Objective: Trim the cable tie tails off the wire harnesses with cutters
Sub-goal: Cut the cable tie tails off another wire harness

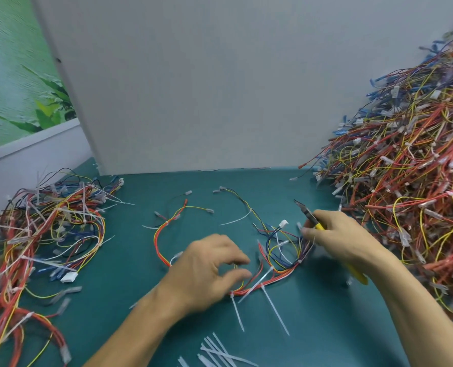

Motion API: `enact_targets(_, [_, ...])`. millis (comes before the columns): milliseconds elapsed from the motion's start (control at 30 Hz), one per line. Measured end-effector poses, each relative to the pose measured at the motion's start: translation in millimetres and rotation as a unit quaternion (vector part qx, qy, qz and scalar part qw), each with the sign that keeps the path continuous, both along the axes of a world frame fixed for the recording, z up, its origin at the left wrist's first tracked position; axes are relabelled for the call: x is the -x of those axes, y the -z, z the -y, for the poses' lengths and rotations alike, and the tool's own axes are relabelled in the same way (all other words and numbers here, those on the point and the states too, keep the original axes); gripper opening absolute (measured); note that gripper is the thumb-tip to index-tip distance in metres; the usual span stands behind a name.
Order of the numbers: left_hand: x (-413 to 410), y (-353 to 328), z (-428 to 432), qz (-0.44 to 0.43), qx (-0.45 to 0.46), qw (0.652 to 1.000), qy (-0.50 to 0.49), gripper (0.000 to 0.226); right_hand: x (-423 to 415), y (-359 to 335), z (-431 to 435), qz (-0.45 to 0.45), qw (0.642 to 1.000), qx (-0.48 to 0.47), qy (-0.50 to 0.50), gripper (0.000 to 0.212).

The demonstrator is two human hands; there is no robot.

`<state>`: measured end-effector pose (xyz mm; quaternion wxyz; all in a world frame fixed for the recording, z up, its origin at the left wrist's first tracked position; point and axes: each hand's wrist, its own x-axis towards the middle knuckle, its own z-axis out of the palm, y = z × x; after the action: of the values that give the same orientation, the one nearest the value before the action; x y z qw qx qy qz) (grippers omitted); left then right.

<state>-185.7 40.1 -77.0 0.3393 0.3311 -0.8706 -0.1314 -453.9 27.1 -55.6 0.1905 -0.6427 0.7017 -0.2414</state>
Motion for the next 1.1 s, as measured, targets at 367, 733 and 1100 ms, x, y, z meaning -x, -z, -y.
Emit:
enact_targets(367, [15, 19, -2, 0.097, -0.056, 0.993, 0.045, 0.024, -4, -5, -6, 0.001, 0.999, -0.035, -0.041, 0.005])
enact_targets(733, [34, 16, 4, 0.3, -0.041, 0.953, -0.007, 0.038, -8, -2, -7, -0.006, 0.995, -0.061, -0.078, 0.009])
enact_targets(1100, [35, 20, 5, 0.271, -0.012, 0.961, -0.057, 0.028, -1, -3, -5, -0.016, 0.988, -0.129, -0.086, 0.006])
